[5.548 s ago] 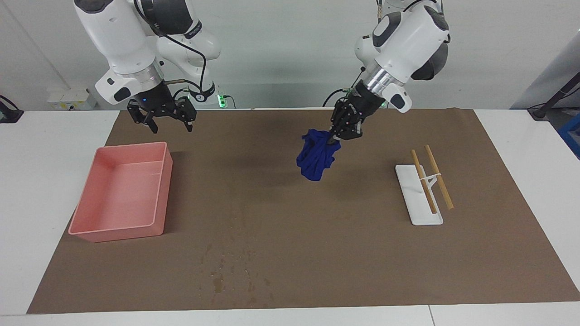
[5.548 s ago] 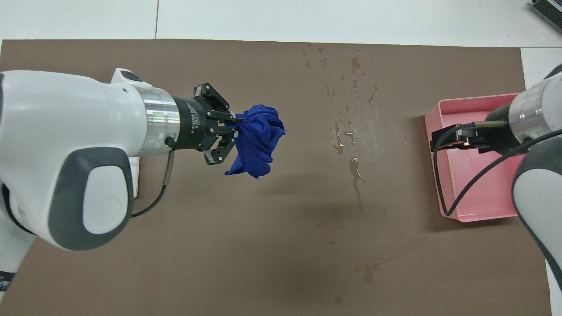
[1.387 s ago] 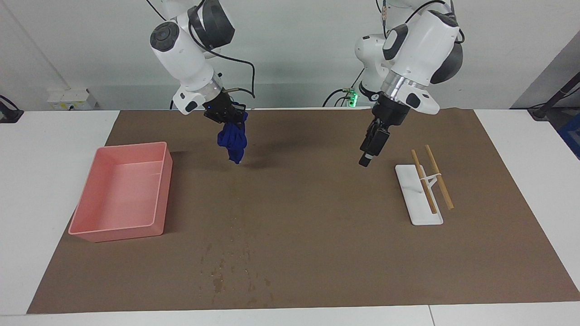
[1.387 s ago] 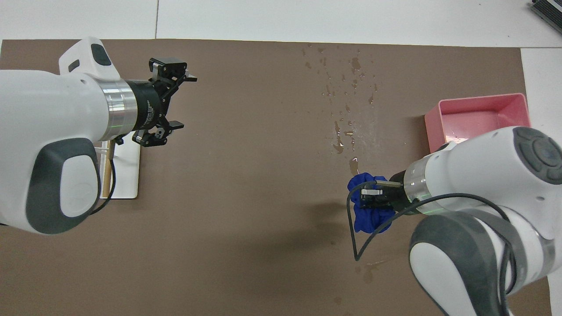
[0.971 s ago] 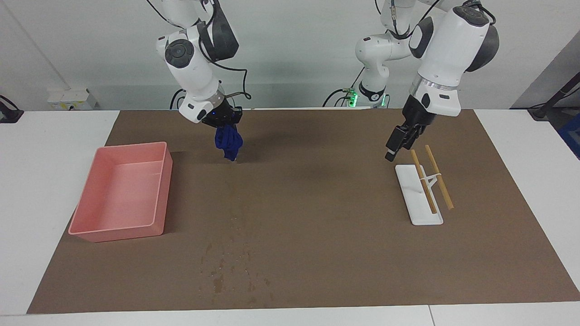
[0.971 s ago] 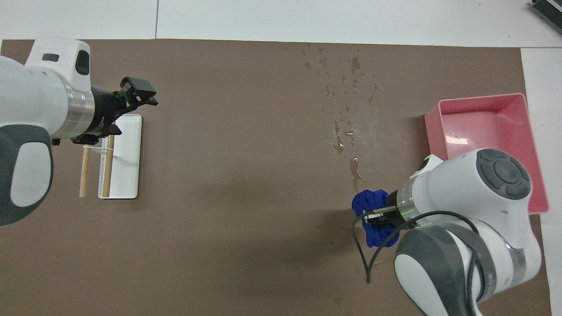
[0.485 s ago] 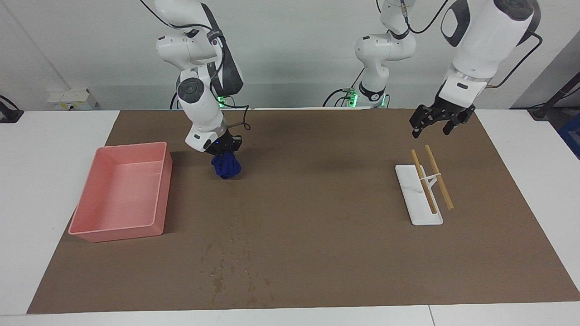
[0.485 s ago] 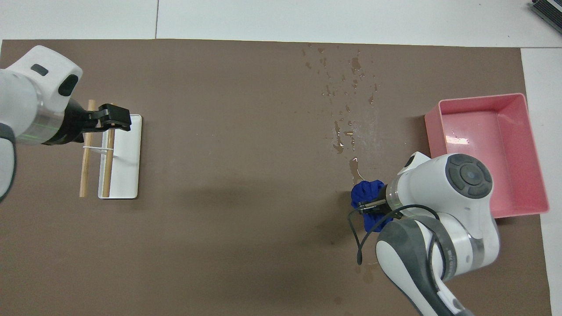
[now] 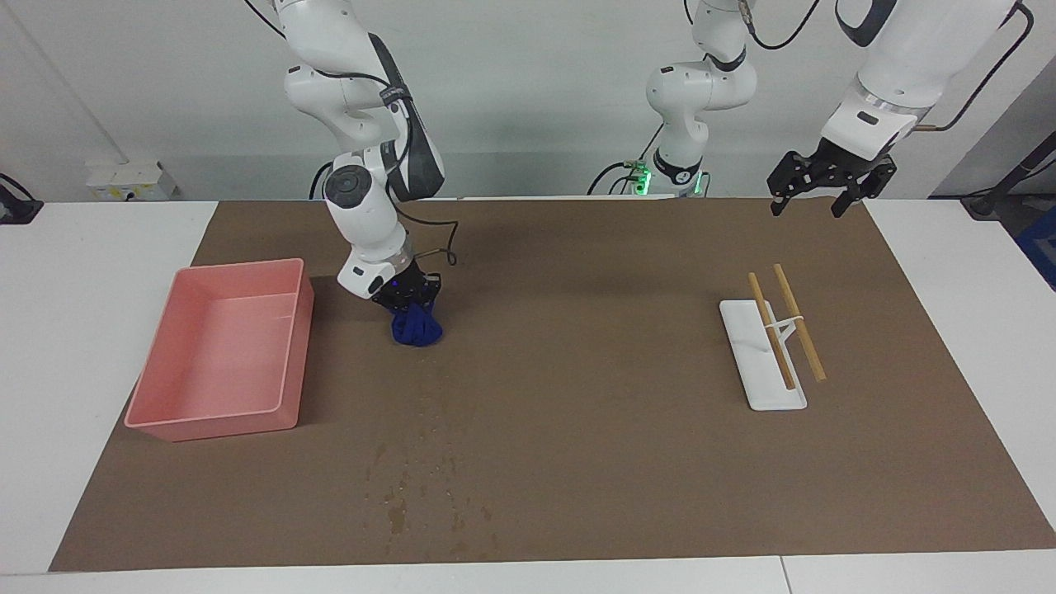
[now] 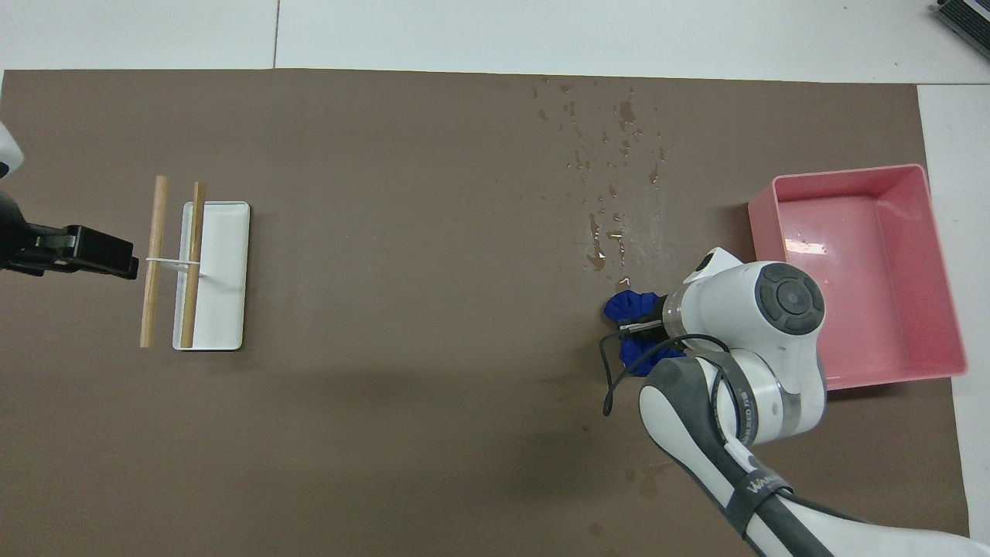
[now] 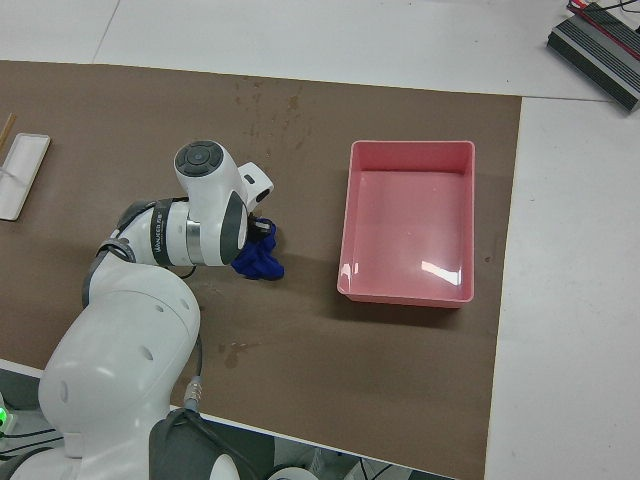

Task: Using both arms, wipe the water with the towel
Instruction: 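Wipe the towel across the water droplets with the right gripper, then keep wiping the wet patch with the towel in the right gripper, then carry the towel into the pink bin and open the right gripper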

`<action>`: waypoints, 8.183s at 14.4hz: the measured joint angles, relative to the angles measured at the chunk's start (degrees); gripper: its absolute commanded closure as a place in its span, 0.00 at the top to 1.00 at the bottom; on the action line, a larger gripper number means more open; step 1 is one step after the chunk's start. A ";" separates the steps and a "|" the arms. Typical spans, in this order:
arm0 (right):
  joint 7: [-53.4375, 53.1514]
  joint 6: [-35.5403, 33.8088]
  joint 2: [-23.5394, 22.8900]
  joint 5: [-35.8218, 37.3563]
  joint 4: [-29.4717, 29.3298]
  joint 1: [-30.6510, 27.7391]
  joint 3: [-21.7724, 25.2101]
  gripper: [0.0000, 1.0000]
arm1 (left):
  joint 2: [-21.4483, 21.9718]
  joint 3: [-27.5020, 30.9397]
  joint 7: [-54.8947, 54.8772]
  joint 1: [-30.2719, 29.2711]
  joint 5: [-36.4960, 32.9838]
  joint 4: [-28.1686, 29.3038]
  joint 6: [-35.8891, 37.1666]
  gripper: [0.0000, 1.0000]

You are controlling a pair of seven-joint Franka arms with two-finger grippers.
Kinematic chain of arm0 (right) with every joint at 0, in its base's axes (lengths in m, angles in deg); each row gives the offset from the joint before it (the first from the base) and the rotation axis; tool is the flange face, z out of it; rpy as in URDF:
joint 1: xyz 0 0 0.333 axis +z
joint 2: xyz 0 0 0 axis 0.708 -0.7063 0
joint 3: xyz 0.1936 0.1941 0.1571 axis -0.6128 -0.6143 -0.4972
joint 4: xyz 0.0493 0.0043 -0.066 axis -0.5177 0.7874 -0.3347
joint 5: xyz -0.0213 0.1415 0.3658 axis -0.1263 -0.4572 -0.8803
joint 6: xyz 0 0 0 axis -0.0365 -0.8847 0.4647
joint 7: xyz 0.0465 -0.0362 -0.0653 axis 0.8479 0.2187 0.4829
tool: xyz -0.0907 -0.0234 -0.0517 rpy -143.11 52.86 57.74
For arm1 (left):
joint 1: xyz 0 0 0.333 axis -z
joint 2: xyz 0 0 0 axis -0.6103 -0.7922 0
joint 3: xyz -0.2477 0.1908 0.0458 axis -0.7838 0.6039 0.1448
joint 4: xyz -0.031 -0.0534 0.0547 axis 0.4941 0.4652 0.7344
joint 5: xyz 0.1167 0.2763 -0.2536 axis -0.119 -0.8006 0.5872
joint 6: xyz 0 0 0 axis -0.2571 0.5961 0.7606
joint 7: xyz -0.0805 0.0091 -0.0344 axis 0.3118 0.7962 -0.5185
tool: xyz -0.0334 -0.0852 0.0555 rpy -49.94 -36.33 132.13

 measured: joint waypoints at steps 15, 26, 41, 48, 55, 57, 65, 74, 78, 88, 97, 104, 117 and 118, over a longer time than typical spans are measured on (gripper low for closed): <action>0.03 8.58 -14.44 0.00 -17.05 -0.30 0.04 0.00 | 0.09 -0.07 -0.03 -0.02 0.00 0.25 0.05 1.00; 0.08 9.30 -22.07 0.00 -26.17 0.08 -0.13 0.00 | 0.09 -0.07 -0.04 -0.02 0.00 0.25 0.05 1.00; 0.07 -21.88 -18.20 -0.02 -26.33 -2.85 0.05 0.00 | 0.09 -0.07 -0.05 -0.02 0.00 0.25 0.05 1.00; -3.58 -34.03 -9.64 -0.02 -21.91 -3.11 0.00 0.00 | 0.09 -0.07 -0.05 -0.02 0.00 0.25 0.05 1.00; -5.16 -35.11 -6.76 -0.02 -20.93 -2.76 -0.11 0.00 | 0.09 -0.07 -0.05 -0.02 0.00 0.25 0.05 1.00; -5.16 -29.62 -6.79 -0.02 -19.86 -2.76 -0.10 0.00 | 0.09 -0.07 -0.05 -0.02 0.00 0.25 0.05 1.00; -5.16 -10.35 -9.33 -0.02 -17.14 -2.74 -0.13 0.00 | 0.09 -0.07 -0.06 -0.02 0.00 0.26 0.05 1.00; -2.45 -6.73 -20.54 0.23 -30.05 -2.74 -0.13 0.00 | 0.09 -0.07 -0.06 -0.02 0.00 0.27 0.05 1.00; 0.99 -9.42 -23.14 6.41 -35.82 -2.84 -0.04 0.00 | 0.09 -0.08 -0.06 -0.02 0.00 0.27 0.05 1.00; 6.01 -20.01 -22.96 9.98 -42.78 -4.09 0.16 0.00 | 0.09 -0.08 -0.06 -0.02 0.00 0.27 0.05 1.00; 8.50 -45.41 -6.38 10.11 -44.24 -10.60 0.57 0.00 | 0.10 -0.08 -0.06 -0.02 0.00 0.27 0.05 1.00; 30.13 -52.30 1.18 10.91 -43.13 -24.47 1.07 0.00 | 0.10 -0.08 -0.06 -0.02 0.00 0.27 0.05 1.00; 34.99 -23.24 3.63 11.97 -19.22 -26.98 0.68 1.00 | 0.10 -0.08 -0.06 -0.02 0.00 0.27 0.05 1.00; 34.99 -23.21 3.70 11.97 -19.37 -26.95 0.63 1.00 | 0.10 -0.08 -0.06 -0.02 0.00 0.27 0.05 1.00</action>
